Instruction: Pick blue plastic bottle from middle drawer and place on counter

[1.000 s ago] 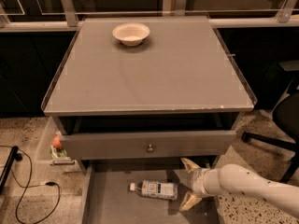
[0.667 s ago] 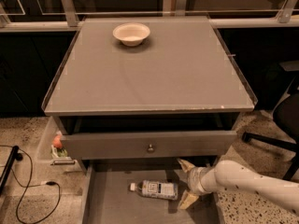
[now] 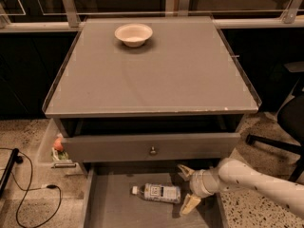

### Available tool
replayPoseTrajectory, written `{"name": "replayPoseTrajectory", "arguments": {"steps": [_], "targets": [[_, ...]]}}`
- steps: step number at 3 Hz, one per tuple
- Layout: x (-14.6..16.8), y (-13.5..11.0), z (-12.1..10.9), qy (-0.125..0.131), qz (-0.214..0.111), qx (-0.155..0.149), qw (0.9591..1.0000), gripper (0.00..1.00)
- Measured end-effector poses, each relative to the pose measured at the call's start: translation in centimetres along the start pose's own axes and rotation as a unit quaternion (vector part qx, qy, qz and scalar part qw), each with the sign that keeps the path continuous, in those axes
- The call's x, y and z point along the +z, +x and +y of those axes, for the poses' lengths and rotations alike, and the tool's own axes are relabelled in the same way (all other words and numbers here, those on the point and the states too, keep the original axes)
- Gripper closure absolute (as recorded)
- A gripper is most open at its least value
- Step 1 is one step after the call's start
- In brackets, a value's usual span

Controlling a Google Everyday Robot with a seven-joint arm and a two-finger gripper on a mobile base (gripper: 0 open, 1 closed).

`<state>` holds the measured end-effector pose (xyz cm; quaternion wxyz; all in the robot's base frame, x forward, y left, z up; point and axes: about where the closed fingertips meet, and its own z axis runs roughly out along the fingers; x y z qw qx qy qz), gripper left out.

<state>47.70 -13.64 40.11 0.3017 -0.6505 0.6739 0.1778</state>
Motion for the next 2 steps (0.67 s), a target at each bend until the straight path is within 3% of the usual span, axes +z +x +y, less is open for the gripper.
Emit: {"name": "replayPoseTrajectory", "arguments": {"steps": [2], "targets": [[2.6,0.0,0.4,-0.035,-0.037,0.016,0.9986,0.00]]}}
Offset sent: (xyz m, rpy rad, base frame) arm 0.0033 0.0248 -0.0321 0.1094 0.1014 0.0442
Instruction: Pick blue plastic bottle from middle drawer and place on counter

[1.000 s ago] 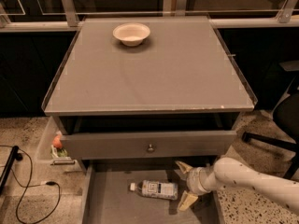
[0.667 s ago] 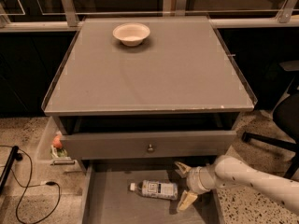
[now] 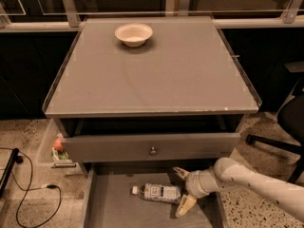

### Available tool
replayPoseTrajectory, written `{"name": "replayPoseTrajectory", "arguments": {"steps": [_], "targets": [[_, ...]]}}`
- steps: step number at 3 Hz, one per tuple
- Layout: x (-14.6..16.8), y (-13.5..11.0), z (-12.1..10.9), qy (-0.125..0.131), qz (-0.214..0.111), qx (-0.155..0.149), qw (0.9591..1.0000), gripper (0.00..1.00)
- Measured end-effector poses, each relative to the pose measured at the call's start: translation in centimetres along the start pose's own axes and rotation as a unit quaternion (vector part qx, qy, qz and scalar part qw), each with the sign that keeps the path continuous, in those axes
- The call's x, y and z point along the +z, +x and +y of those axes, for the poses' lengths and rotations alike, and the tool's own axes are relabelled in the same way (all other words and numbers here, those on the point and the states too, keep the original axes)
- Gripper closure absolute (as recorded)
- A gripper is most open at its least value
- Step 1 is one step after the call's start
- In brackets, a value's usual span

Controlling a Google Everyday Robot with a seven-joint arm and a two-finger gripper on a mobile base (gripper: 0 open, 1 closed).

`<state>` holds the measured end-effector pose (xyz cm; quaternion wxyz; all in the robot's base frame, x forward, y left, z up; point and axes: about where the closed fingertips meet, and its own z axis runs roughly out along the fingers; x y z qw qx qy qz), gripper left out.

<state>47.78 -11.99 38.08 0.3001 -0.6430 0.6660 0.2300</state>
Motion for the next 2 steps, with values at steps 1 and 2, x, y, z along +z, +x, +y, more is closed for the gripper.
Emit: {"name": "replayPoseTrajectory", "arguments": {"steps": [1,2], "targets": [[1.33,0.04,0.41,-0.012,-0.009,0.010,0.9998,0.00],[1.89,-0.08,0.88,-0.015,-0.013,0.015,0.9997,0.00]]}}
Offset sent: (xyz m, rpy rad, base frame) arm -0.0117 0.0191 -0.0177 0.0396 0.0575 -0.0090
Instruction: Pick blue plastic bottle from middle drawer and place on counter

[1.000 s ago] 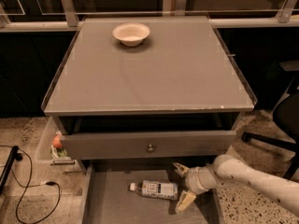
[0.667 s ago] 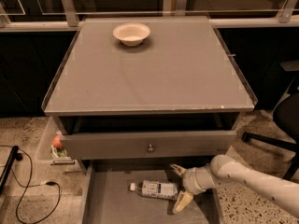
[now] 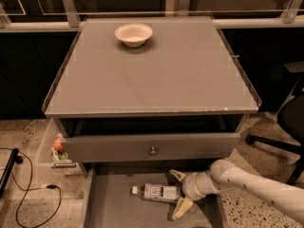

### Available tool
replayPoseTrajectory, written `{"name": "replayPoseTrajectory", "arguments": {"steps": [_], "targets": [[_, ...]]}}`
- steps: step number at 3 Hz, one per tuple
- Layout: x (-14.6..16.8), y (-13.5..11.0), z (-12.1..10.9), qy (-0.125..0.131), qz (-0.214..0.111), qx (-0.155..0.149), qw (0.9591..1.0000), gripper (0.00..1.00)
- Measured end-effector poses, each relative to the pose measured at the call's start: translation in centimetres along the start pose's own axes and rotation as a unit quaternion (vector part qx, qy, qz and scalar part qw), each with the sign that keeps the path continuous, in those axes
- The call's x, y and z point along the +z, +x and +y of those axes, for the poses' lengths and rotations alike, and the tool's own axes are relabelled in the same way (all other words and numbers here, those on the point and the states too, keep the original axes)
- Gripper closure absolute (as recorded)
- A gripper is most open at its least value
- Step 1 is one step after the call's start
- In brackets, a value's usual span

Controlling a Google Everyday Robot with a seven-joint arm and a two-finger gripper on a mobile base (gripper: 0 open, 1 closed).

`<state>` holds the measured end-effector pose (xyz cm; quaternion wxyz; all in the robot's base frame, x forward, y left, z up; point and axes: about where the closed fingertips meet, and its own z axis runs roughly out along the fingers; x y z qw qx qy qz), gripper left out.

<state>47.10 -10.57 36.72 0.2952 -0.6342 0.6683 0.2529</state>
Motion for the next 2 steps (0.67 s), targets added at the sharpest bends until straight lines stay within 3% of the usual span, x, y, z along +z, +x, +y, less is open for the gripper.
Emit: {"name": "replayPoseTrajectory", "arguments": {"steps": [2], "targets": [[0.01,0.00,0.00,0.000,0.000,0.000,1.0000,0.42]]}}
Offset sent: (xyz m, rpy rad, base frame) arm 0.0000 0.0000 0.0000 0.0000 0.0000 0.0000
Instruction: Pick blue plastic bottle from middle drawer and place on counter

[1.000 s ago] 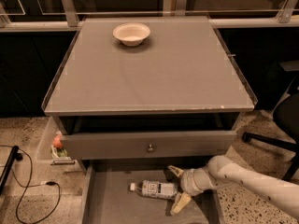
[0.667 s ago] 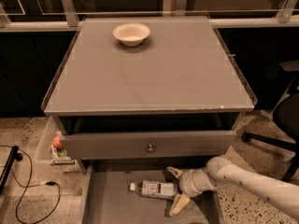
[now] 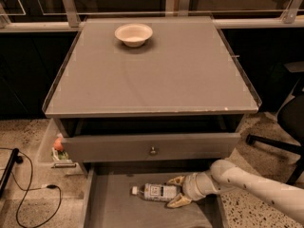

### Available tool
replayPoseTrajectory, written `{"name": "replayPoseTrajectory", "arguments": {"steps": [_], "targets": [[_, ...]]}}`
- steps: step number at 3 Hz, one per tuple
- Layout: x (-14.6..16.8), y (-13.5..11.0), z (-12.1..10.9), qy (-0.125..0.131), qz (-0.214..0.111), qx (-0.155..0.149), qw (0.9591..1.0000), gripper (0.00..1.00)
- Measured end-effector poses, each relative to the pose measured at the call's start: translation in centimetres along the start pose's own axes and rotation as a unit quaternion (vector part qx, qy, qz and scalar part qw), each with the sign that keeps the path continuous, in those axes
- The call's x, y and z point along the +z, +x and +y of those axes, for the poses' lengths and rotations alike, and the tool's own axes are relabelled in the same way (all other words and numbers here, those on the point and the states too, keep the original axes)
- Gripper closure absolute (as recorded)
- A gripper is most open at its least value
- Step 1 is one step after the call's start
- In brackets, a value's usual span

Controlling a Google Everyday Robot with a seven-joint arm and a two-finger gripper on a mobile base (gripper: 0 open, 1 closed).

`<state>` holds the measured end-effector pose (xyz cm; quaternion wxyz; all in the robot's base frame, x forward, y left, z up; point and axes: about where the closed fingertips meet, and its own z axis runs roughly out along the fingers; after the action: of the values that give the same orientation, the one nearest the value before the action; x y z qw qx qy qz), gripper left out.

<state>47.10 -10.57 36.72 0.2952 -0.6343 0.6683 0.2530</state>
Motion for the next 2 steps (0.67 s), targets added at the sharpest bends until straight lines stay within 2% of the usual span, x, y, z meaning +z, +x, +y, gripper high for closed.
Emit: {"name": "replayPoseTrajectory", "arguments": {"steps": [2], "targets": [[0.01,0.00,0.00,0.000,0.000,0.000,1.0000,0.89]]}}
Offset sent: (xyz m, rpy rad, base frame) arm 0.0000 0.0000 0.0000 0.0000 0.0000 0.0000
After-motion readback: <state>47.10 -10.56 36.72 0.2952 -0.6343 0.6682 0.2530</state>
